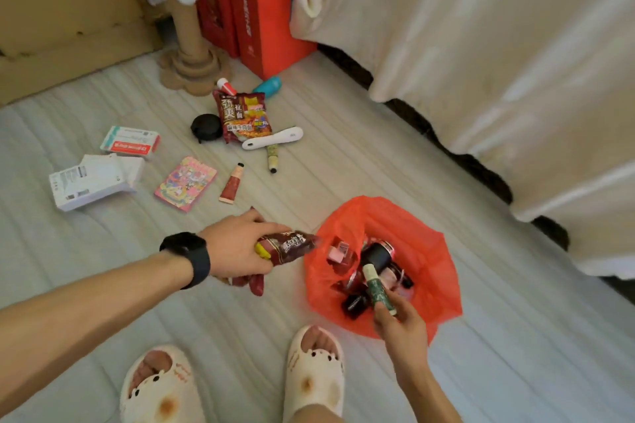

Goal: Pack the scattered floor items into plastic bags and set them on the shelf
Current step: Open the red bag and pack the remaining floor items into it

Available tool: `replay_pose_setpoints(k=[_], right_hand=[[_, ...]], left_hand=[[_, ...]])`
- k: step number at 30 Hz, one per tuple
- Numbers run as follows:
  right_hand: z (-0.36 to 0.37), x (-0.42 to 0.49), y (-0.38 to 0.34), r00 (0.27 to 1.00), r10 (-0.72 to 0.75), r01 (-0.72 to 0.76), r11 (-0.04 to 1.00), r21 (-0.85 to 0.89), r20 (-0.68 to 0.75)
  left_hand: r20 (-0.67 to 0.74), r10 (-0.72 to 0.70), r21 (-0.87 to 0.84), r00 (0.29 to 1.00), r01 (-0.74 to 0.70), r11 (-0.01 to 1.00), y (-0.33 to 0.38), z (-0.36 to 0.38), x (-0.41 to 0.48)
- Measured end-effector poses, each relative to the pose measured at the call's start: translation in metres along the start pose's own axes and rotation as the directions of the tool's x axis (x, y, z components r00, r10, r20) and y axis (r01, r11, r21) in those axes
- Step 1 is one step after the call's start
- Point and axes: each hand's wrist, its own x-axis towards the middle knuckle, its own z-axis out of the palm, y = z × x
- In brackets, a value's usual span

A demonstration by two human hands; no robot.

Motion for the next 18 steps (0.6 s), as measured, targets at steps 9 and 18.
replay_pose_setpoints(k=[9, 18], right_hand=[[-0.026, 0.038, -0.011, 0.998, 0.035, -0.029, 0.99, 0.136, -0.043], [-0.055, 0.079, -0.007, 0.978, -0.029, -0.014, 0.978, -0.207, -0.205]], left_hand=[[0.217, 0.168, -0.155, 0.962, -0.136, 0.978, 0.171, 0.035, 0.064], [-0.055, -0.331, -0.343, 0.942, 0.294, 0.892, 0.162, 0.108, 0.107]])
